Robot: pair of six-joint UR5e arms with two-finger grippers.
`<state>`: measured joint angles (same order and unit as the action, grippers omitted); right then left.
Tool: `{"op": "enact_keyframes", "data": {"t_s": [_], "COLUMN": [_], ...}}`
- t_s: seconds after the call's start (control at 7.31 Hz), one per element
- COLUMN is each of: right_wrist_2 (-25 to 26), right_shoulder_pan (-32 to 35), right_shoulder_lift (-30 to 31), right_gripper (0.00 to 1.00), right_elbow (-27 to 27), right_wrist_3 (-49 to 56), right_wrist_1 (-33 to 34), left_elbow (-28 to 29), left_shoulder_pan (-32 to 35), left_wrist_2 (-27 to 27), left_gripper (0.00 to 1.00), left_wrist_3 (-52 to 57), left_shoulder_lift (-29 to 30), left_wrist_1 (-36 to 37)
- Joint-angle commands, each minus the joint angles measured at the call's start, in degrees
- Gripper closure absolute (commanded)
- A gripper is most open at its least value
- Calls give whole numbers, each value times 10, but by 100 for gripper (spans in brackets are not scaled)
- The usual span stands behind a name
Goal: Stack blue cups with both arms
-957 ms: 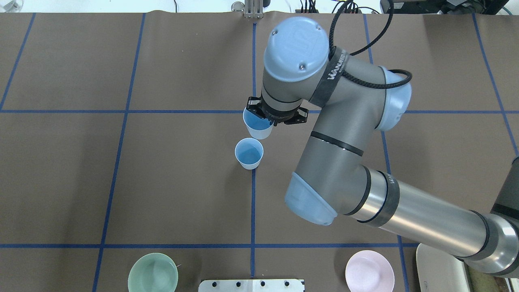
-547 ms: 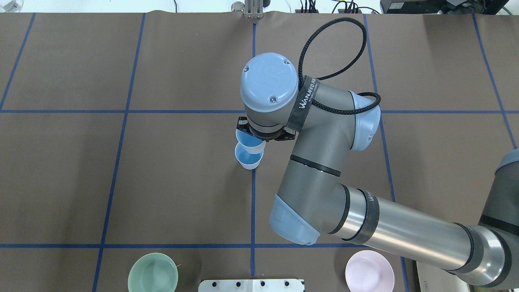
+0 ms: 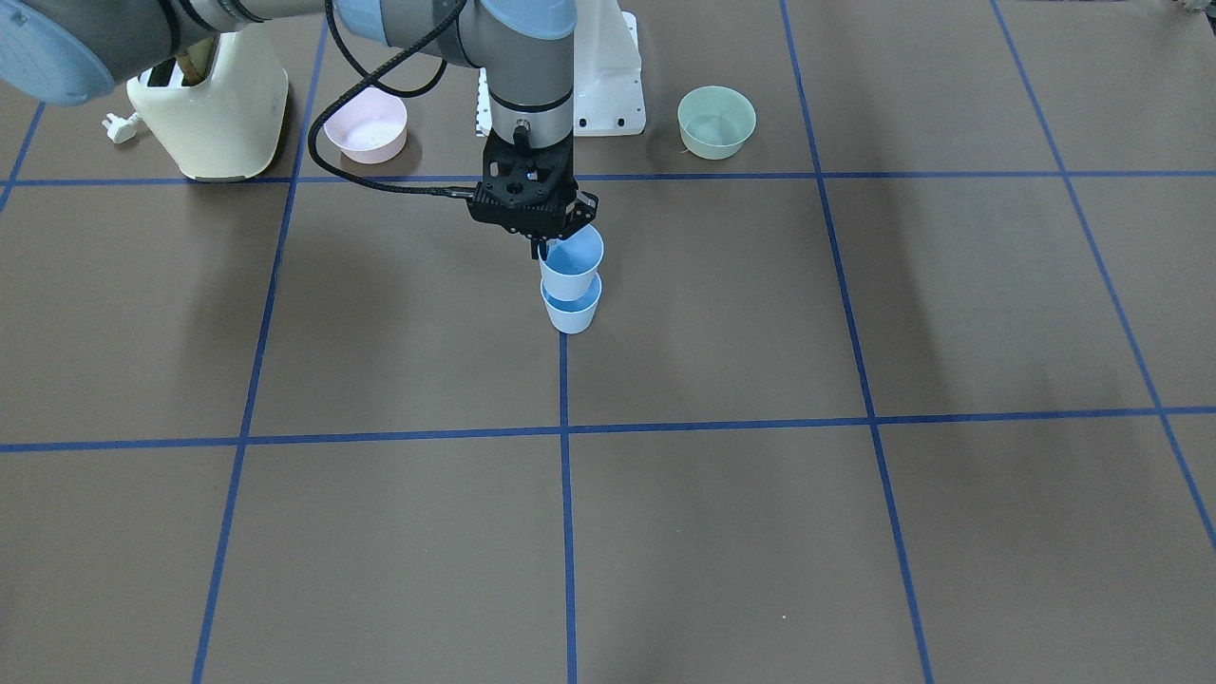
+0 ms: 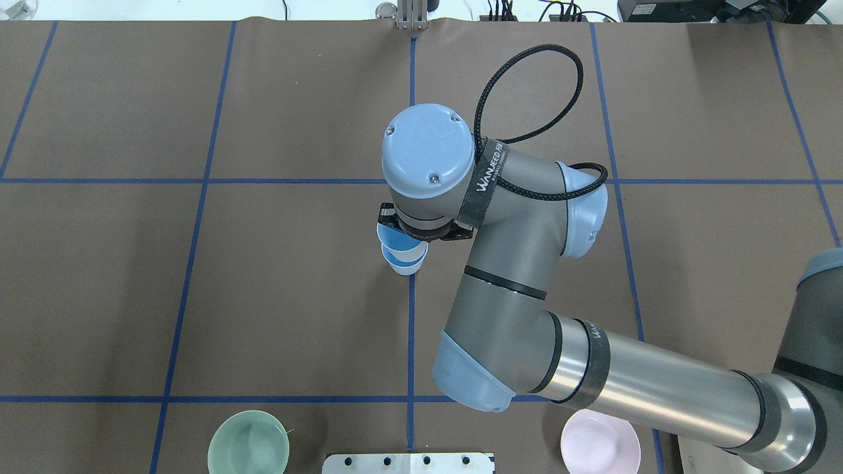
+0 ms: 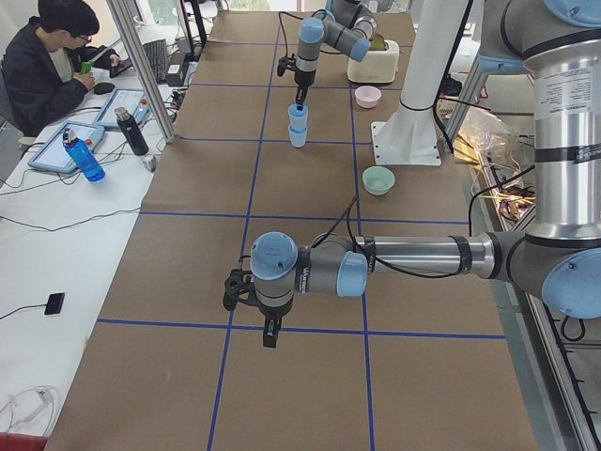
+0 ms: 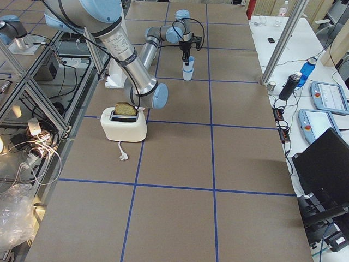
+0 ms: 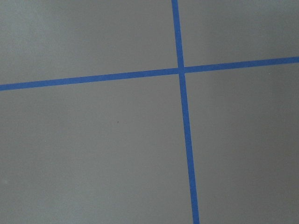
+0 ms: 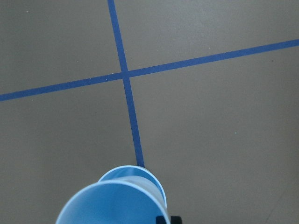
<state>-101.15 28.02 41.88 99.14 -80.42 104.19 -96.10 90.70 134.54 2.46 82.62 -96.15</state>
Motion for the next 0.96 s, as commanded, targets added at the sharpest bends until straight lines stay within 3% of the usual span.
{"op": "enact_keyframes", "data": {"t_s": [0.0,0.41,0.55,0.82], "right_wrist_2": [9,-25,-99,-172], "right_shoulder_pan": [0,70,134,260], "right_shoulder_lift": [3,5,25,93], "right_gripper": [0,0,0,0], "right_elbow": [1,8,8,6], "right_wrist_3": [0,34,105,296], "right_wrist_1": [-21,-20,-21,-27], "left_elbow": [1,2,8,7], "left_shoulder_pan": [0,0,-1,0], "left_wrist_2": [-1,-2,-3,-3], "left_gripper": [1,1,1,1], "left_wrist_3": [0,1,2,5], "left_shoulder_lift": [-1,-10,-12,-21], "left_wrist_1": [0,-1,-1,-4]}}
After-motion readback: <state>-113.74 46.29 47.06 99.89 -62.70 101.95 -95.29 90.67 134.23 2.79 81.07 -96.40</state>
